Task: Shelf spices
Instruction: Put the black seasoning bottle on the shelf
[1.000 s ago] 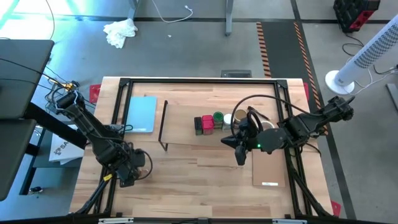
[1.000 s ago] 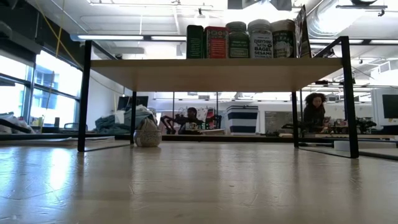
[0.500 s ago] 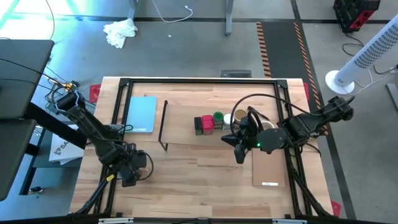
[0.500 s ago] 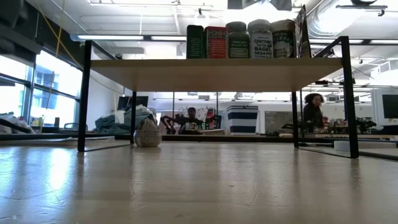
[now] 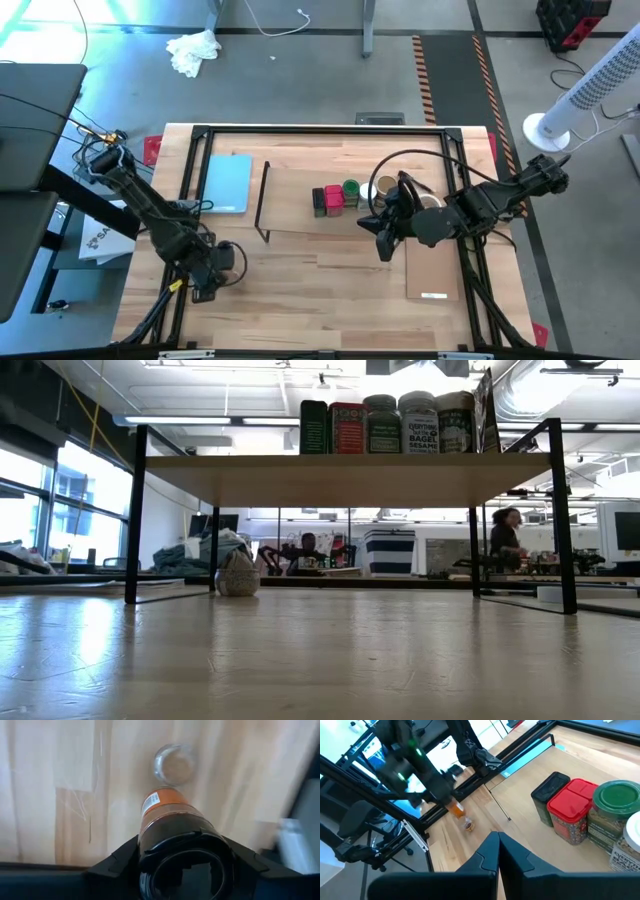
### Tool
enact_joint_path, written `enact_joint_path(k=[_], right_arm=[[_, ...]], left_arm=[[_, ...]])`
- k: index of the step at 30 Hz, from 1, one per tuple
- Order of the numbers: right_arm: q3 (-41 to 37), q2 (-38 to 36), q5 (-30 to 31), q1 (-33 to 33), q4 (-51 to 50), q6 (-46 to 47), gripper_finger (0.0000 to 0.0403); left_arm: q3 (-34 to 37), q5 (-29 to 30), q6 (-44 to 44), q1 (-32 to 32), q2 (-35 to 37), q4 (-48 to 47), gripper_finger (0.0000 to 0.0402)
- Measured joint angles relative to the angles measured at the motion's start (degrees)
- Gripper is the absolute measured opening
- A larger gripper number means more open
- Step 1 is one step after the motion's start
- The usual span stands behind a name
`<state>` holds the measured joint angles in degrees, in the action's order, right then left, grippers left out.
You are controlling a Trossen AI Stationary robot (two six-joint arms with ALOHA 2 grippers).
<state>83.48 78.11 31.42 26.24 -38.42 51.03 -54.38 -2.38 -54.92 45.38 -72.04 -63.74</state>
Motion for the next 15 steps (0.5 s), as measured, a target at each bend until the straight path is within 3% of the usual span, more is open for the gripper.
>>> enact_joint_path(k=[4, 7, 11, 13, 15], right_arm=[[0.0, 0.0, 0.02, 0.0, -0.1, 0.0, 0.0], [-0.01, 0.0, 0.02, -0.01, -0.13, 0.0, 0.0], [-0.02, 0.0, -0.04, -0.77, -0.13, -0.02, 0.0], [-0.01, 0.0, -0.1, -1.52, -0.13, -0.02, 0.0], [-0.02, 0.0, -0.5, -2.29, -0.13, 0.02, 0.0]], left_arm=[[-11.47, 3.6, 0.35, -2.49, 3.96, -8.34, 0.0188], [-22.9, 13.01, 4.41, -6.11, 6.32, -14.7, 0.0188], [-37.81, 26.85, 16.89, -14.9, 5.5, -17.59, 0.0188], [-43.88, 28.61, 25.73, -21.31, 3.09, -17.39, 0.0188], [-48.34, 26.28, 34.46, -28.11, -0.41, -17.61, 0.0188]])
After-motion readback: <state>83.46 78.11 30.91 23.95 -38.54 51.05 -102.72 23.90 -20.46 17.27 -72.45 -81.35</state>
